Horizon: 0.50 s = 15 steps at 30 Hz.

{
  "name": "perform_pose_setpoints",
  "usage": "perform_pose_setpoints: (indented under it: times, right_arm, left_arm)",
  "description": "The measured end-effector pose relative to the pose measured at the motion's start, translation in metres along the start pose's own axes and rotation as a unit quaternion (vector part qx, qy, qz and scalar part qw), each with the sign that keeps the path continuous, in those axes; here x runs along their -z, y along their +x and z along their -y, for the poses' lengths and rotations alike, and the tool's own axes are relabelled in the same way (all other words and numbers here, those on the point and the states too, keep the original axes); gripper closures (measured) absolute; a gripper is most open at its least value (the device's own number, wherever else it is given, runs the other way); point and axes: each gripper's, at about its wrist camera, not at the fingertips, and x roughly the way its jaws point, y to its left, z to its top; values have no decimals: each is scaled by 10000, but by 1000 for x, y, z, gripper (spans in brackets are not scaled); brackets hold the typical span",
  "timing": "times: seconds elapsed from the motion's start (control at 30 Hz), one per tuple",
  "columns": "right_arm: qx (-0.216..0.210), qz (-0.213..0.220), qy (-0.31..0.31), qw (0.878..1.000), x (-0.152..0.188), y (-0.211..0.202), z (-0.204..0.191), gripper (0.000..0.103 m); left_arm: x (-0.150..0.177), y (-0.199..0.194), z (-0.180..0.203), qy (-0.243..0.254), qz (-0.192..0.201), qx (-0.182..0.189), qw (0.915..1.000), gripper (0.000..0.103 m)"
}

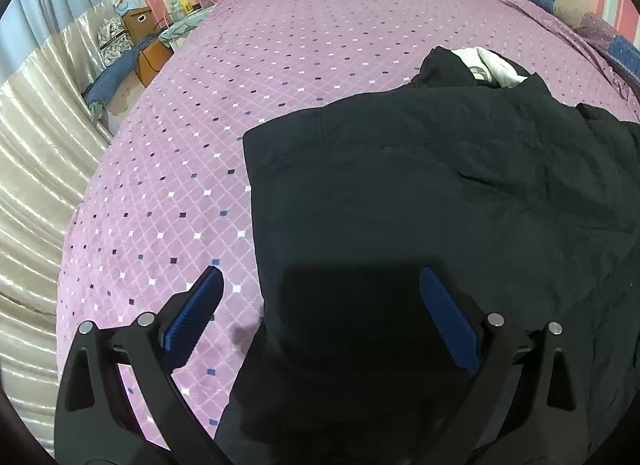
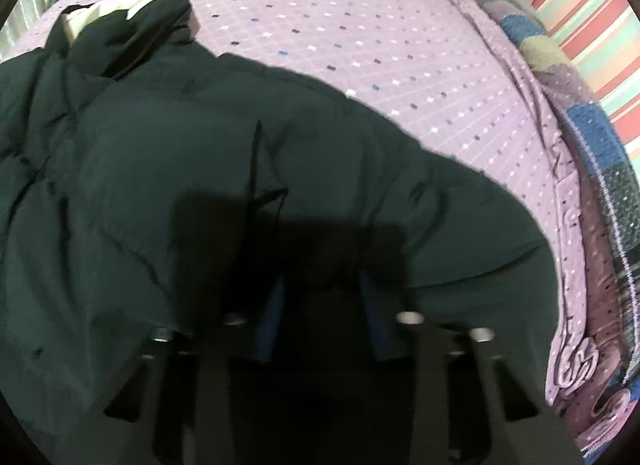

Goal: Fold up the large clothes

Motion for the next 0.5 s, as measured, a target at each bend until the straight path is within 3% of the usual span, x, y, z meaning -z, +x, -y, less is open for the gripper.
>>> perform_pose_setpoints:
  times: [0.03, 0.17, 0.3, 0.4, 0.5]
  right_arm:
    - [-64, 130, 262, 9996, -1, -5, 10, 91]
    - [-177, 611, 1416, 9879, 4, -31, 67, 94]
    - [-755, 1139, 2706, 9529, 16, -70, 132, 94]
    - [-1023, 1430, 2715, 9462, 12, -103, 131, 94]
    - [-1522, 1707, 2600, 9381, 6, -136, 99, 94]
  left_arm:
    - [-1, -1, 1, 36, 5, -37, 10000, 5]
    - [-4, -8, 2, 156, 122, -123, 9997, 5]
    - [-10, -12, -2, 114, 179, -159, 9996, 5]
    - [-11, -15, -9, -54, 177, 0, 9998, 5]
    - [-10, -19, -13, -178, 178, 81, 9997, 5]
